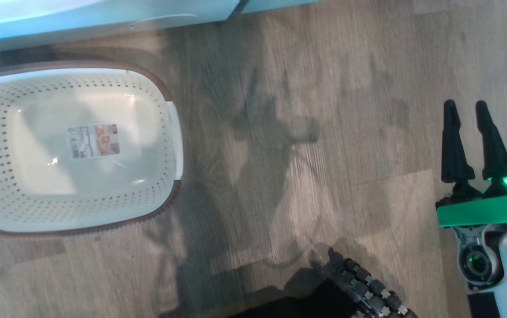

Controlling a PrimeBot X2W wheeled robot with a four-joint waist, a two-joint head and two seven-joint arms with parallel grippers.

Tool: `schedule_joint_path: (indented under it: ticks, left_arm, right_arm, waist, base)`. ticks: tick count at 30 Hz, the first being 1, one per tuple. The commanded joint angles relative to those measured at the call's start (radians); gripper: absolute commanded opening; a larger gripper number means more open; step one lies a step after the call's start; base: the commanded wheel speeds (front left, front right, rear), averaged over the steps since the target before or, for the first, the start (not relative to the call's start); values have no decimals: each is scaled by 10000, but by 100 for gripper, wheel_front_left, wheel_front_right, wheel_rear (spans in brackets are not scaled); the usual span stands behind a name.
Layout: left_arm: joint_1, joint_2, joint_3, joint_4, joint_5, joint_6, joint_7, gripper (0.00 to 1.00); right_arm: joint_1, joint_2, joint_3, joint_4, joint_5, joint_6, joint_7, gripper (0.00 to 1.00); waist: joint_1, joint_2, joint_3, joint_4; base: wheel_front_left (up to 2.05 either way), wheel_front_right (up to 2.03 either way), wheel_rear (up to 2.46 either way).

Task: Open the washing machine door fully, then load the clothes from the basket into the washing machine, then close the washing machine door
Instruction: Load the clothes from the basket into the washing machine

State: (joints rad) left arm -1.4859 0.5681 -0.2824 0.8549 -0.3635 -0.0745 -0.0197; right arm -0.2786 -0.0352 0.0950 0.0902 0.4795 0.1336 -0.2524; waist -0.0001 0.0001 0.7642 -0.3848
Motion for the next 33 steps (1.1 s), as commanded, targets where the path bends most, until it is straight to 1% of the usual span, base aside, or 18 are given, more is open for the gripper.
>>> schedule_joint_path:
  ticks: [1,5,12,20,21,22,23,30,33]
  left_arm:
    - [410,346,243,-584,-158,127,-115,100]
    - [1527,349,471,-1512,-441,460,-305,100]
    - [3955,227,802,-3871,-842,1195,-692,100]
    - [6981,-116,1111,-6927,-1080,2401,-975,100]
    - [6981,-116,1111,-6927,-1080,2401,-975,100]
    - [7345,-150,1110,-7288,-1066,2538,-990,100]
    - [8019,-257,1118,-7955,-1064,2805,-1041,100]
    - [10126,-565,986,-9551,-896,3594,-1242,100]
    - [10853,-648,913,-10001,-854,3815,-1287,100]
  right_arm:
    - [118,-150,-4,-230,-115,-29,-93,100]
    - [174,-150,-190,-253,-273,-29,-93,100]
    - [313,-150,-549,-389,-711,-29,-93,100]
    - [435,-150,-822,-577,-1321,-29,-93,100]
    - [435,-150,-822,-577,-1321,-29,-93,100]
    - [452,-150,-847,-589,-1405,-29,-93,100]
    - [483,-150,-879,-596,-1561,-29,-93,100]
    - [532,-150,-817,-527,-2033,-29,-93,100]
    - [611,-152,-818,-487,-2271,-29,-93,100]
  waist:
    - [1,-1,-146,155]
    - [1,-1,-329,375]
    - [1,-1,-731,872]
    - [1,-1,-1193,1566]
    - [1,-1,-1193,1566]
    - [1,-1,-1244,1659]
    - [1,-1,-1355,1841]
    - [1,-1,-1829,2344]
    - [1,-1,-2018,2576]
  base:
    - [0,0,0]
    - [0,0,0]
    - [0,0,0]
    - [0,0,0]
    - [0,0,0]
    - [0,0,0]
    - [0,0,0]
    - [0,0,0]
    - [0,0,0]
